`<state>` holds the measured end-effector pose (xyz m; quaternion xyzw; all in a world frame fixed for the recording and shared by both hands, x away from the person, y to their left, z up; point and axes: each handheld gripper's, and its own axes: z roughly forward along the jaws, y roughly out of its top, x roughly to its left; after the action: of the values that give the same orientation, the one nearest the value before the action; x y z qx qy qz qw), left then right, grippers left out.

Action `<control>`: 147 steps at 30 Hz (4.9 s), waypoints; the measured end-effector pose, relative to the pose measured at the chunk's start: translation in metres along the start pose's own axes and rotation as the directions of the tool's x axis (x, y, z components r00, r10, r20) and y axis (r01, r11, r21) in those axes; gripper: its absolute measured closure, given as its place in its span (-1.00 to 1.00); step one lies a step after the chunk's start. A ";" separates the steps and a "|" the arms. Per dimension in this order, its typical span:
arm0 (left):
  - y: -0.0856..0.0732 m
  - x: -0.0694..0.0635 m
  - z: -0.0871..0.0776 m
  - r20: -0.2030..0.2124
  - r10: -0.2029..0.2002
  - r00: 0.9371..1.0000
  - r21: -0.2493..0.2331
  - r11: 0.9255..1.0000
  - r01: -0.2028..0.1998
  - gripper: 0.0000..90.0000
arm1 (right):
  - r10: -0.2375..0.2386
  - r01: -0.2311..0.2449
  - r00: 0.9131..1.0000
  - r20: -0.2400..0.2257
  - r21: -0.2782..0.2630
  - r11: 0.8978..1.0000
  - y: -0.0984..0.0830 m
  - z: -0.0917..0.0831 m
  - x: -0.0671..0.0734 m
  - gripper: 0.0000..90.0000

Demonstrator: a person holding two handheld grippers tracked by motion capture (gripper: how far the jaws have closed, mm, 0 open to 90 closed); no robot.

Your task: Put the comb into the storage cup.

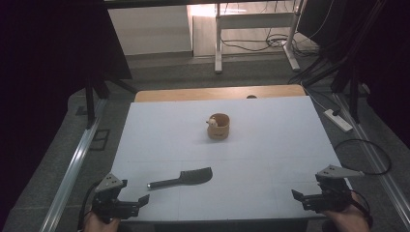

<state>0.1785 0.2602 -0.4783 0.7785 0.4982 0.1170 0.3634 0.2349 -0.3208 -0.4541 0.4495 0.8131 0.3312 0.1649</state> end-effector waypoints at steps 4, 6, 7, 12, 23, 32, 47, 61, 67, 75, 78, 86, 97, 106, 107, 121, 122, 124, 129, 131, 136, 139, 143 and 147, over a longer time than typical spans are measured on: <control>0.001 -0.001 0.001 0.003 0.003 1.000 0.007 1.000 -0.003 -0.98 | -0.007 0.007 1.000 0.001 -0.004 1.000 0.000 0.000 0.001 -1.00; 0.002 -0.001 0.001 0.008 0.000 1.000 0.008 1.000 0.000 -0.99 | -0.010 0.010 1.000 0.002 -0.003 1.000 0.000 0.000 0.001 -1.00; 0.003 -0.002 0.002 0.014 0.004 1.000 0.015 1.000 -0.004 -0.99 | -0.010 0.010 1.000 0.003 -0.003 1.000 0.000 0.000 0.001 -1.00; 0.007 -0.005 0.003 0.018 0.012 1.000 0.023 1.000 -0.012 -0.99 | -0.010 0.010 1.000 0.002 -0.005 1.000 0.000 -0.001 0.001 -1.00; 0.017 -0.011 0.010 0.026 0.056 0.998 0.039 0.998 -0.057 -1.00 | -0.012 0.012 1.000 0.001 -0.003 1.000 0.000 0.000 0.001 -1.00; 0.025 -0.013 0.017 0.063 0.068 0.996 0.044 0.996 -0.071 -1.00 | -0.012 0.012 1.000 0.000 0.000 1.000 0.000 0.000 0.001 -1.00; 0.038 -0.017 0.027 0.089 0.095 0.991 0.049 0.994 -0.100 -1.00 | -0.011 0.011 1.000 0.000 0.001 1.000 0.000 0.001 0.001 -1.00; 0.055 -0.022 0.041 0.112 0.122 0.986 0.063 0.990 -0.130 -1.00 | -0.012 0.012 1.000 -0.001 0.001 1.000 0.000 0.001 0.001 -1.00; 0.062 -0.024 0.048 0.123 0.138 0.983 0.072 0.986 -0.148 -1.00 | -0.012 0.012 1.000 -0.001 0.001 1.000 0.000 0.001 0.001 -1.00; 0.070 -0.028 0.056 0.139 0.148 0.979 0.074 0.984 -0.160 -1.00 | -0.011 0.011 1.000 -0.001 0.001 1.000 0.000 0.001 0.001 -1.00; 0.074 -0.030 0.060 0.151 0.158 0.976 0.079 0.982 -0.171 -1.00 | -0.010 0.010 1.000 -0.001 0.001 1.000 0.000 0.001 0.001 -1.00; 0.083 -0.035 0.067 0.176 0.179 0.968 0.083 0.977 -0.196 -1.00 | -0.011 0.011 1.000 -0.001 0.002 1.000 0.000 0.001 0.001 -1.00; 0.093 -0.043 0.081 0.200 0.205 0.958 0.095 0.969 -0.227 -1.00 | -0.012 0.012 1.000 -0.002 0.005 1.000 0.000 0.001 0.001 -1.00; 0.102 -0.049 0.092 0.225 0.221 0.949 0.102 0.963 -0.248 -1.00 | -0.012 0.012 1.000 -0.003 0.007 1.000 0.000 0.001 0.001 -1.00; 0.104 -0.051 0.095 0.232 0.227 0.946 0.103 0.961 -0.255 -1.00 | -0.012 0.012 1.000 -0.003 0.008 1.000 0.000 0.001 0.001 -1.00; 0.119 -0.064 0.114 0.251 0.267 0.930 0.128 0.944 -0.306 -0.65 | -0.014 0.014 1.000 -0.004 0.012 1.000 0.001 0.002 0.001 -1.00; 0.119 -0.064 0.114 0.251 0.267 0.930 0.128 0.944 -0.306 -0.52 | -0.014 0.014 1.000 -0.003 0.012 1.000 0.001 0.002 0.001 -1.00; 0.122 -0.065 0.116 0.255 0.262 0.931 0.128 0.945 -0.301 -0.28 | -0.014 0.014 1.000 -0.004 0.012 1.000 0.001 0.002 0.001 -1.00; 0.123 -0.067 0.120 0.297 0.268 0.916 0.124 0.941 -0.315 0.39 | -0.013 0.013 1.000 -0.003 0.015 1.000 0.001 0.002 0.001 -1.00; 0.122 -0.067 0.123 0.316 0.262 0.912 0.130 0.940 -0.315 0.68 | -0.013 0.013 1.000 -0.003 0.015 1.000 0.001 0.002 0.001 -1.00; 0.119 -0.068 0.127 0.324 0.275 0.905 0.136 0.933 -0.332 0.96 | -0.013 0.013 1.000 -0.003 0.019 1.000 0.001 0.003 0.001 -0.99; 0.115 -0.067 0.132 0.333 0.274 0.902 0.136 0.933 -0.333 0.96 | -0.013 0.013 1.000 -0.003 0.020 1.000 0.001 0.003 0.001 -0.99; 0.109 -0.070 0.142 0.337 0.285 0.897 0.170 0.919 -0.356 0.96 | -0.015 0.015 1.000 -0.003 0.021 1.000 0.001 0.003 0.001 -0.99; 0.106 -0.072 0.146 0.337 0.297 0.894 0.178 0.912 -0.370 0.96 | -0.016 0.016 1.000 -0.003 0.022 1.000 0.001 0.003 0.001 -0.98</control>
<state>0.2963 0.1076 -0.4965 0.8992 0.3050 -0.0030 0.3138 0.2363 -0.3185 -0.4556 0.4441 0.8205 0.3215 0.1616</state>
